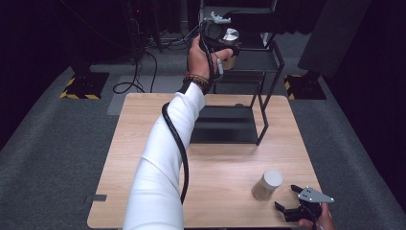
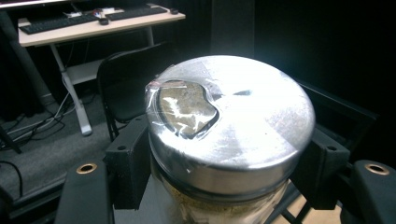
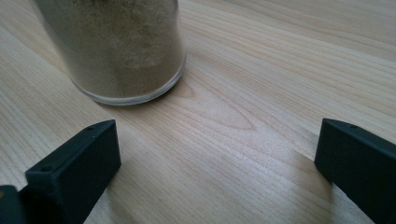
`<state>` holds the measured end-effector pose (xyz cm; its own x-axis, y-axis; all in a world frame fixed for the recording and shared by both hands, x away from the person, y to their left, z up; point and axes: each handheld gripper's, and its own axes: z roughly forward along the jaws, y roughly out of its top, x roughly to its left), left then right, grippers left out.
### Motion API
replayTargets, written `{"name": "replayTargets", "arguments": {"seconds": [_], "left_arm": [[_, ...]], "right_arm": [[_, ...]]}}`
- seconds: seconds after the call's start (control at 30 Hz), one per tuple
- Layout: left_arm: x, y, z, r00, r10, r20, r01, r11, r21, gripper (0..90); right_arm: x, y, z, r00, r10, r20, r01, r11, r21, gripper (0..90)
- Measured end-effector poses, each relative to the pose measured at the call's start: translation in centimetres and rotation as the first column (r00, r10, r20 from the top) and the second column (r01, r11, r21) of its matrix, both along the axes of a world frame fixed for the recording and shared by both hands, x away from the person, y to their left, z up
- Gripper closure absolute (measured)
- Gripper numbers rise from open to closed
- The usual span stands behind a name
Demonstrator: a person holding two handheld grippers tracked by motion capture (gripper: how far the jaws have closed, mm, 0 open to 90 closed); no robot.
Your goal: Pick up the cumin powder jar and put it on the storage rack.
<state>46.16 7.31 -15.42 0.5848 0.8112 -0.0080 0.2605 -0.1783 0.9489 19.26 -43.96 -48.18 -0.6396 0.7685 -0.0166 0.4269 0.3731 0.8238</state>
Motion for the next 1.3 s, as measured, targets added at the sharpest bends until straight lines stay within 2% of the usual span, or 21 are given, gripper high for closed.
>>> {"name": "replayTargets", "arguments": {"seconds": [0.1,0.23,0.43,0.5,0.73,0.83,0.97,1.13,1.23,1.3], "left_arm": [[0.6,-0.4,-0.2,1.0,0.006,0.004,-0.006,0.9999,0.011,31.3],[1.4,-0.5,-0.5,0.9999,0.013,0.009,-0.013,0.9999,-0.004,31.3],[2.1,-0.9,-1.1,0.9997,0.016,0.018,-0.016,0.9999,-0.004,31.3],[2.2,-1.0,-1.4,0.9994,0.025,0.023,-0.025,0.9997,-0.007,31.3],[2.6,-0.6,-1.8,0.9998,0.006,0.018,-0.006,0.9995,-0.031,31.1],[2.4,-0.7,-2.1,0.9995,0.02,0.025,-0.019,0.9991,-0.038,30.7],[1.7,-1.1,-2.3,0.9961,0.068,0.056,-0.065,0.9963,-0.057,17.7],[1.6,-0.8,-1.9,0.9968,0.061,0.051,-0.059,0.9971,-0.048,7.3],[1.2,-0.4,-1.9,0.9969,0.055,0.056,-0.051,0.9964,-0.068,4.9],[0.6,-0.5,-1.7,0.9955,0.061,0.074,-0.057,0.9971,-0.051,3.6]], "right_arm": [[0.0,0.0,0.0,1.0,0.0,0.0,0.0,1.0,0.0,0.0],[0.0,0.0,0.0,1.0,0.0,0.0,0.0,1.0,0.0,0.0],[0.0,0.0,0.0,1.0,0.0,0.0,0.0,1.0,-0.001,0.0],[0.0,0.0,0.0,1.0,0.0,-0.001,0.0,1.0,-0.001,0.0],[0.0,0.0,0.0,1.0,-0.001,0.0,0.001,1.0,-0.001,0.0],[0.0,0.0,0.0,1.0,-0.001,0.0,0.001,1.0,-0.001,0.0],[0.0,0.0,0.0,1.0,-0.001,0.0,0.001,1.0,0.0,0.0],[0.0,0.0,0.0,1.0,-0.001,-0.001,0.001,1.0,-0.001,0.0],[0.0,0.0,0.0,1.0,0.0,-0.001,0.0,1.0,0.0,0.0],[0.0,0.0,0.0,1.0,0.0,0.0,0.0,1.0,-0.001,0.0]]}}
